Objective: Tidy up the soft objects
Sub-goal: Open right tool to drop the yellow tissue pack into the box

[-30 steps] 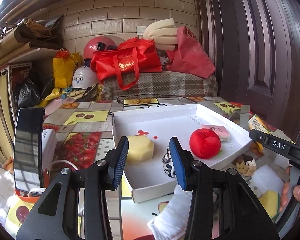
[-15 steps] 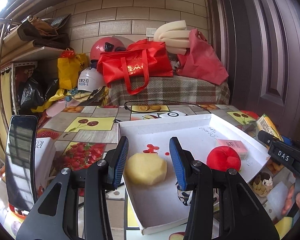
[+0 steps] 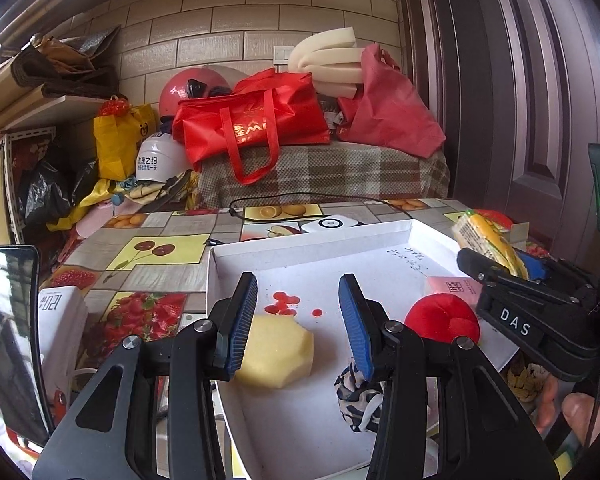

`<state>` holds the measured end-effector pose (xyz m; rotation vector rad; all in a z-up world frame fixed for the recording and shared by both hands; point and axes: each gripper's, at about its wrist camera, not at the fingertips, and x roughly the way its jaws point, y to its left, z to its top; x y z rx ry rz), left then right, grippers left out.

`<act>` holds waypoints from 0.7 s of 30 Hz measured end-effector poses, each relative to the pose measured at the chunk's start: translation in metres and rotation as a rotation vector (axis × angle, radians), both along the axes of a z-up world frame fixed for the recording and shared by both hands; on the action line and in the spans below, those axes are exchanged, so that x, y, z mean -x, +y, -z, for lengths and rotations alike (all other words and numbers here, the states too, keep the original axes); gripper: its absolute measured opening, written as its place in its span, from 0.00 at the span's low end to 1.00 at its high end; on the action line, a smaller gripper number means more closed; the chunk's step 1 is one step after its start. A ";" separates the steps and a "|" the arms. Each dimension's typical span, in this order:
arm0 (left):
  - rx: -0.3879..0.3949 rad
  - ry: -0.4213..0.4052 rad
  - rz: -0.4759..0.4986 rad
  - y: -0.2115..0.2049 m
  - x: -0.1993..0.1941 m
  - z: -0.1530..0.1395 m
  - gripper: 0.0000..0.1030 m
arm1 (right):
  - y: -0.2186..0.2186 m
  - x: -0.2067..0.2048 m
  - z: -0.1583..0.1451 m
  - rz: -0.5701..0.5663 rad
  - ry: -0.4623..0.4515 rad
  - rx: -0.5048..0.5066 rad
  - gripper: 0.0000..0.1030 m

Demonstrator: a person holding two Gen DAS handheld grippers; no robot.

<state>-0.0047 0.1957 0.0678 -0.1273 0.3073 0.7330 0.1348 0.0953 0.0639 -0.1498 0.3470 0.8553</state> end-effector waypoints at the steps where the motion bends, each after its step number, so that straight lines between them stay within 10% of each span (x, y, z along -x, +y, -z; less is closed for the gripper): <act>1: 0.000 0.002 0.005 0.000 -0.001 0.000 0.41 | 0.003 0.002 0.000 -0.017 -0.007 0.005 0.46; 10: 0.068 0.069 0.027 0.012 -0.018 0.005 0.42 | 0.027 0.010 0.002 -0.094 -0.014 0.055 0.48; 17: 0.104 0.074 -0.022 0.019 -0.017 0.008 0.80 | 0.025 0.000 0.004 -0.041 0.034 0.053 0.81; 21: 0.105 0.073 -0.024 0.021 -0.016 0.008 0.82 | 0.022 -0.001 0.004 -0.021 0.039 0.042 0.84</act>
